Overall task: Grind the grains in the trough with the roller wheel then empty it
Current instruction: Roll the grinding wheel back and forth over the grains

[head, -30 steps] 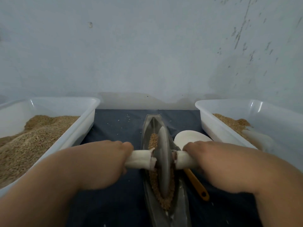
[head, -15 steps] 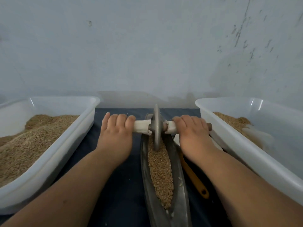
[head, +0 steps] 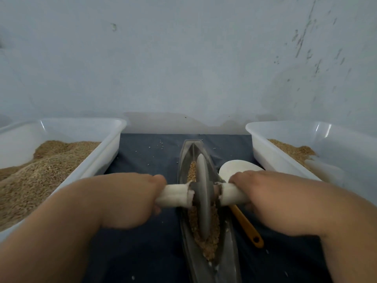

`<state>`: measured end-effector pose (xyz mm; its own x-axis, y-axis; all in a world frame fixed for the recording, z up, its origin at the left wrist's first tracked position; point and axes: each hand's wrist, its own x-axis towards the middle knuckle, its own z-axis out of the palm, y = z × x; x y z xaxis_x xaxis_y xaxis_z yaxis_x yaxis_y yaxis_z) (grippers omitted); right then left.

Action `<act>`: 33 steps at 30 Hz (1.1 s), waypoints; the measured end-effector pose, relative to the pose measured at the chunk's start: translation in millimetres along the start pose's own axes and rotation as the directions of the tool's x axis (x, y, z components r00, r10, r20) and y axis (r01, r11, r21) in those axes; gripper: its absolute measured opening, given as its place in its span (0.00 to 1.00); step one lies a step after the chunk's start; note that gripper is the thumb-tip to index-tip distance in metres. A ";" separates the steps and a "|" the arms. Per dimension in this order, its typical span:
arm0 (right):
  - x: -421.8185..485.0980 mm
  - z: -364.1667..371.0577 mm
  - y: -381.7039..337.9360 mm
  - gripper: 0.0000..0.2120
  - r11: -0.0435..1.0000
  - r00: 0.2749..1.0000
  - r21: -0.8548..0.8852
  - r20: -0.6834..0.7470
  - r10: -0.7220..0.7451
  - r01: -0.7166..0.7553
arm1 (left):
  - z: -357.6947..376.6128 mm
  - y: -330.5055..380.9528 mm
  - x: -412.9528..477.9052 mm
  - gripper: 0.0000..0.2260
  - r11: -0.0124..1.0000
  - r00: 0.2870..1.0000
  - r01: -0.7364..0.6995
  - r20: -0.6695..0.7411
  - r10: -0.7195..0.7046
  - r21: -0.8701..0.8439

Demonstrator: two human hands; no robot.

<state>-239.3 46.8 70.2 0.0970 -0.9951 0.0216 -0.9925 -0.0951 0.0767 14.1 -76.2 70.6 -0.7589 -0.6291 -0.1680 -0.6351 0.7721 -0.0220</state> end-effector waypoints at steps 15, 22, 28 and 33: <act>74.3 51.7 8.9 0.29 0.967 0.882 -0.016 -0.415 0.225 -0.254 | 43.2 -5.8 73.6 0.22 0.938 0.751 0.332 -0.629 -0.200 0.097; 63.0 48.9 11.3 0.28 0.982 0.915 -0.013 -0.365 0.172 -0.190 | 39.9 -4.2 60.9 0.23 0.947 0.808 0.297 -0.559 -0.184 0.118; 15.6 3.1 2.7 0.11 0.997 0.996 0.064 -0.081 0.049 -0.044 | 8.5 -5.0 12.9 0.08 0.999 0.990 0.031 -0.140 -0.030 0.010; -2.9 -13.5 0.7 0.04 0.996 0.994 0.082 0.111 0.026 -0.035 | -4.9 -3.4 -4.4 0.08 0.998 0.997 -0.015 0.079 0.020 -0.064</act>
<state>-239.3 50.0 83.7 0.0628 -0.9942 -0.0869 -0.9980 -0.0625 -0.0062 18.9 -76.6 76.3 -0.7580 -0.6041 -0.2459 -0.6313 0.7743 0.0436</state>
